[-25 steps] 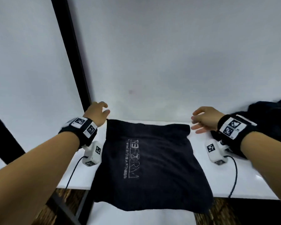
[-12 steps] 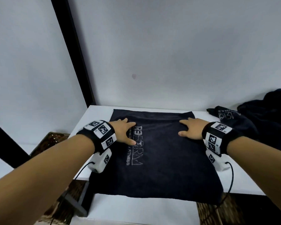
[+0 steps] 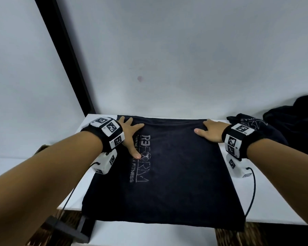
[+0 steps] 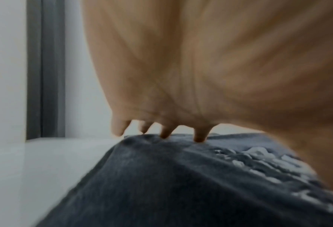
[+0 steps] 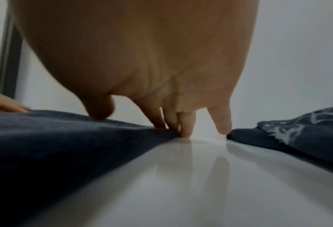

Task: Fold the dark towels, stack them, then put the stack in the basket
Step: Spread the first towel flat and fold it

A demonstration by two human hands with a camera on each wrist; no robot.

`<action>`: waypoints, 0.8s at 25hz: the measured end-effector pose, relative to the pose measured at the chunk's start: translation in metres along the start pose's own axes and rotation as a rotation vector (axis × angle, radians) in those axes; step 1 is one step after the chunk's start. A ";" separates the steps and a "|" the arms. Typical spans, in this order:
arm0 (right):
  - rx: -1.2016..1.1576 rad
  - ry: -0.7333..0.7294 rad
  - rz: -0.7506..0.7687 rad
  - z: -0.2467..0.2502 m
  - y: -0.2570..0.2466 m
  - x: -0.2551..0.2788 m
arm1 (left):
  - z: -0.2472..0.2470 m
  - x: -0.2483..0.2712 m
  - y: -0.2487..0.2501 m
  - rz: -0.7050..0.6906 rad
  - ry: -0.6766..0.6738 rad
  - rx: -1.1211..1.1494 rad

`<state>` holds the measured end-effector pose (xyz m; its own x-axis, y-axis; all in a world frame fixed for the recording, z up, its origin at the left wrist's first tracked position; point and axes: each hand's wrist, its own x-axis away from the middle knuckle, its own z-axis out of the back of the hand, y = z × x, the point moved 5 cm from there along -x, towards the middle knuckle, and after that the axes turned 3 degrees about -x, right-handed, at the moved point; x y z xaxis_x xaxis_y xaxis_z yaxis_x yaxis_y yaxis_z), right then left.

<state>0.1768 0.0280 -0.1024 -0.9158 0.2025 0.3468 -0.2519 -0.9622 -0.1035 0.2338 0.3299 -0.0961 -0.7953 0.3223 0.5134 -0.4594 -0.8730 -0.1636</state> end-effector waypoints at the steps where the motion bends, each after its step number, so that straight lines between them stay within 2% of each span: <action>1: 0.038 0.005 -0.003 -0.001 -0.003 -0.002 | -0.002 -0.003 -0.002 -0.031 0.014 0.075; 4: 0.108 0.030 0.075 -0.005 -0.019 -0.006 | -0.003 -0.011 -0.002 -0.070 0.089 0.180; 6: 0.100 -0.040 0.146 -0.012 -0.029 -0.002 | -0.007 -0.016 -0.003 -0.055 0.084 0.171; 9: 0.098 -0.114 0.161 -0.018 -0.030 0.002 | -0.010 -0.018 -0.003 -0.048 0.082 0.157; 14: 0.092 -0.094 0.184 0.003 -0.037 0.014 | 0.004 -0.001 -0.011 -0.108 0.095 0.278; 16: 0.126 -0.093 0.226 0.006 -0.038 0.028 | 0.007 0.013 -0.012 -0.142 0.133 0.225; 20: 0.170 -0.181 0.227 -0.019 -0.032 0.046 | -0.016 0.028 -0.006 -0.204 0.007 0.163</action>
<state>0.1373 0.0720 -0.1009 -0.8683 -0.0413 0.4943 0.0217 -0.9987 -0.0452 0.2082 0.3502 -0.0938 -0.6959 0.4998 0.5158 -0.5412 -0.8370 0.0808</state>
